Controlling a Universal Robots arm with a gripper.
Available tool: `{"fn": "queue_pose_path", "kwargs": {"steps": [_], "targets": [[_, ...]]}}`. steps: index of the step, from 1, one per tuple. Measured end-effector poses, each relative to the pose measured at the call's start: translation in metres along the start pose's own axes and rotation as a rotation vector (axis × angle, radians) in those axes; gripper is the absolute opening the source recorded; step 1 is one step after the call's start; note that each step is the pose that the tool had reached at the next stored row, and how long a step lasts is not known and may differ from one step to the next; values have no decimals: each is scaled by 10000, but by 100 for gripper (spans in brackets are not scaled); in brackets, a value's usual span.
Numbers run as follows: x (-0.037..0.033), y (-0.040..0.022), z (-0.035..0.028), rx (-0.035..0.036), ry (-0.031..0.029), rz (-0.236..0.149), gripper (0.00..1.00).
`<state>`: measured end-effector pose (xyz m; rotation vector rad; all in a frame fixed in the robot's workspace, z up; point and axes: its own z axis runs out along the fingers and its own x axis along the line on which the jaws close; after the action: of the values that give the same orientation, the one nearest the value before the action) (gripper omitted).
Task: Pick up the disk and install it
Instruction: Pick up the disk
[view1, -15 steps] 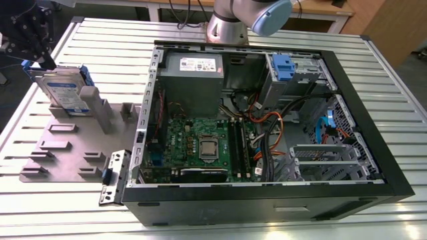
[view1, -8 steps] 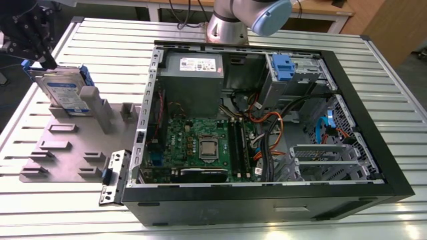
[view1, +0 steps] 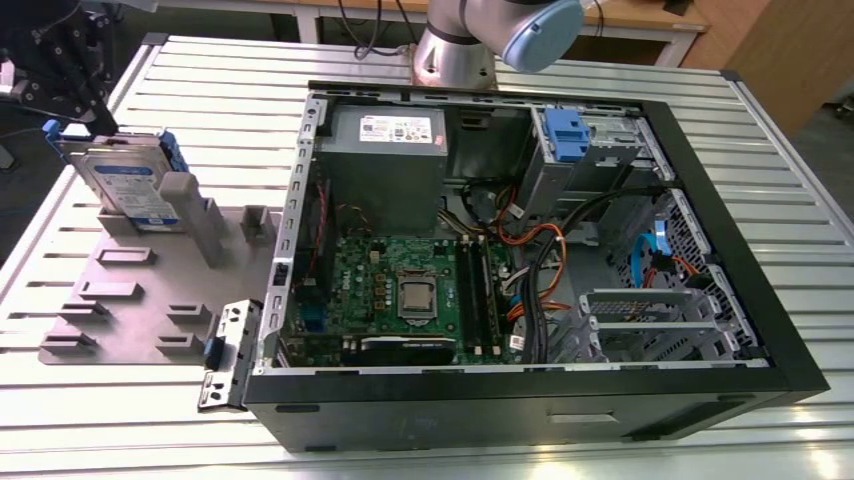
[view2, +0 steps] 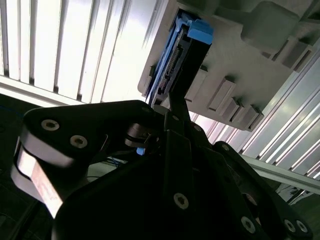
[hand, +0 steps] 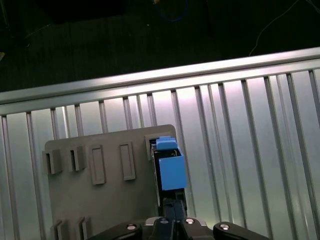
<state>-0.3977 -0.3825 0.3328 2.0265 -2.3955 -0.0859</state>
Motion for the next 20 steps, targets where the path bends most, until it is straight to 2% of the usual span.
{"fn": "queue_pose_path", "kwargs": {"steps": [3, 4, 5, 6, 7, 8, 10, 11, 12, 13, 15, 16, 17, 20], "targets": [[-1, 0, 0, 0, 0, 0, 11], [-1, -1, 0, 0, 0, 0, 12], [-1, -1, 0, 0, 0, 0, 17], [-1, -1, 0, 0, 0, 1, 17], [-2, -1, 0, -1, 0, 1, 24], [-2, -1, 0, 0, 0, 1, 24], [-2, -1, 0, 0, 0, 0, 35], [-2, -1, 0, -1, 1, 1, 35], [-2, -2, 0, 0, 0, 1, 41], [-3, -2, 0, 0, 0, 1, 41], [-3, -2, 0, 0, 0, 0, 53], [-3, -2, 0, 0, 1, 0, 53], [-3, -2, 1, 0, 1, 1, 59], [-1, 6, 29, 95, -16, -63, 59]]}}
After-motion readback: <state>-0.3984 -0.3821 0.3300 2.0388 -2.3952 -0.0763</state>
